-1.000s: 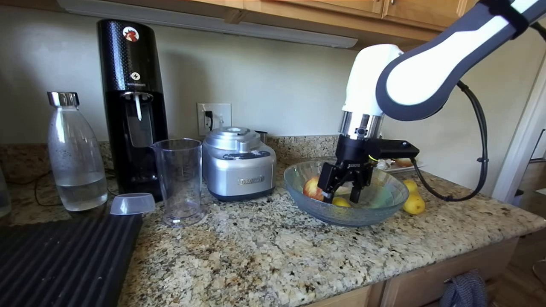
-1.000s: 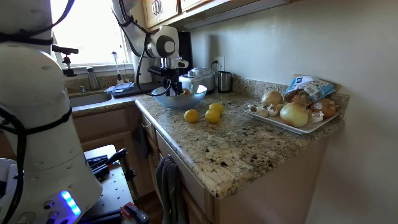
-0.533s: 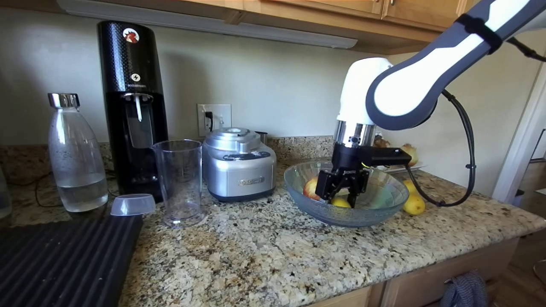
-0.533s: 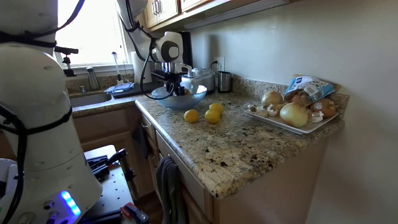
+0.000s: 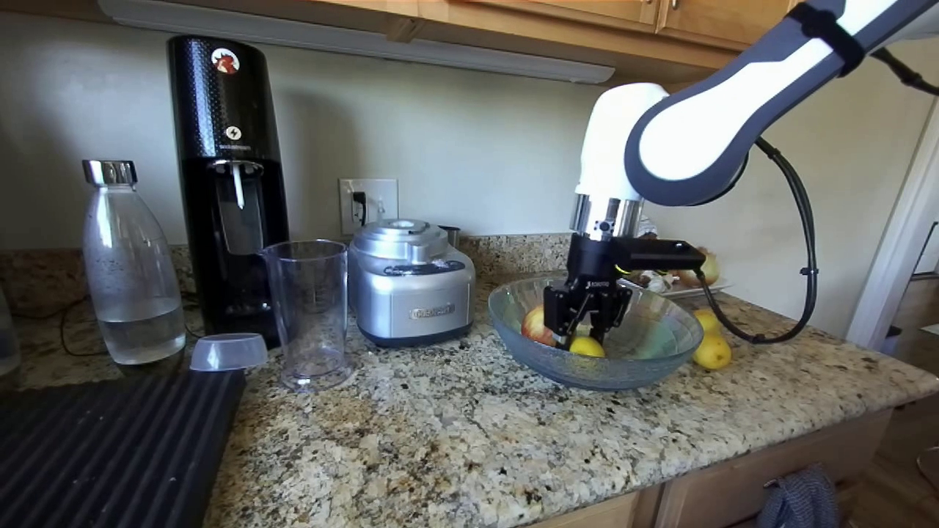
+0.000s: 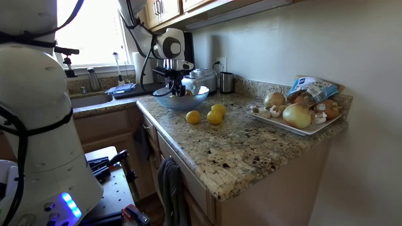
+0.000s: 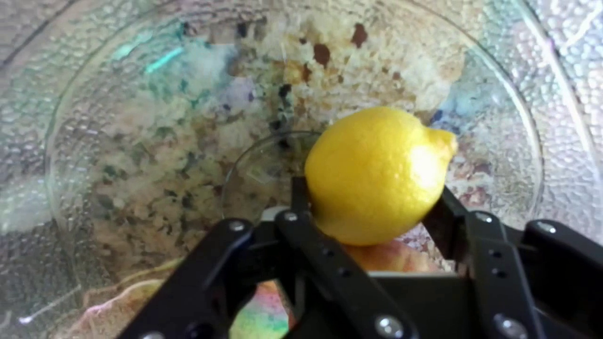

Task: Remove the fruits from the glass bowl

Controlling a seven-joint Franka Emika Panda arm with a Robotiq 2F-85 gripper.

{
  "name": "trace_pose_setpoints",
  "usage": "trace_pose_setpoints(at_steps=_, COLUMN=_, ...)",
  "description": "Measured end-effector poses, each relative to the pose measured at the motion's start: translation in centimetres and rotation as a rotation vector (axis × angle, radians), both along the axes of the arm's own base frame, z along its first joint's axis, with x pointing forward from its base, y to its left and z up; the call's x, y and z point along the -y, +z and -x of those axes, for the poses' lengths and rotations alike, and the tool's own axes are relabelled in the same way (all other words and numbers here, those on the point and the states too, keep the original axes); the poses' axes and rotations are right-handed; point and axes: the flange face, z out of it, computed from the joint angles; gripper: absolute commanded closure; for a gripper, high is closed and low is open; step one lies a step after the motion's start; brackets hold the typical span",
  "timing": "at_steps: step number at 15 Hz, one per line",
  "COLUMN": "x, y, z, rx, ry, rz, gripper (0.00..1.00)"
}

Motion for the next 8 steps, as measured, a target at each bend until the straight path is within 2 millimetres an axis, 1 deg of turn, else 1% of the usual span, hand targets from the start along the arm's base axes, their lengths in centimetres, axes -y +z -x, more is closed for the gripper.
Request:
trace_pose_setpoints(at_steps=5, x=0.1, y=1.4, z=0.1, rx=-0.001, ry=-0.004, rz=0.008, gripper=0.65)
trace_pose_setpoints(at_steps=8, x=1.0, y=3.4, z=-0.2, rx=0.014, ry=-0.023, rz=0.016, gripper=0.65)
